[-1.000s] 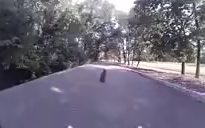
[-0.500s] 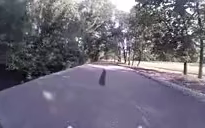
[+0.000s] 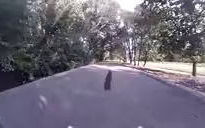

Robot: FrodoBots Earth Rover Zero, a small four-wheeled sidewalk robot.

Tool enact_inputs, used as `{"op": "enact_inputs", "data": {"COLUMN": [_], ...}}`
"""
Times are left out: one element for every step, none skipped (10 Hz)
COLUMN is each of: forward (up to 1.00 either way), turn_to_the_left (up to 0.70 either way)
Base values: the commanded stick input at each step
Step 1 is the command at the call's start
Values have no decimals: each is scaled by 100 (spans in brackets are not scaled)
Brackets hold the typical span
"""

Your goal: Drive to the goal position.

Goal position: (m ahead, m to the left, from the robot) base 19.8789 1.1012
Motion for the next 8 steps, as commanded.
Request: {"op": "enact_inputs", "data": {"forward": [70,70,70,70,70,70,70,70], "turn_to_the_left": [0,0,0,0,0,0,0,0]}}
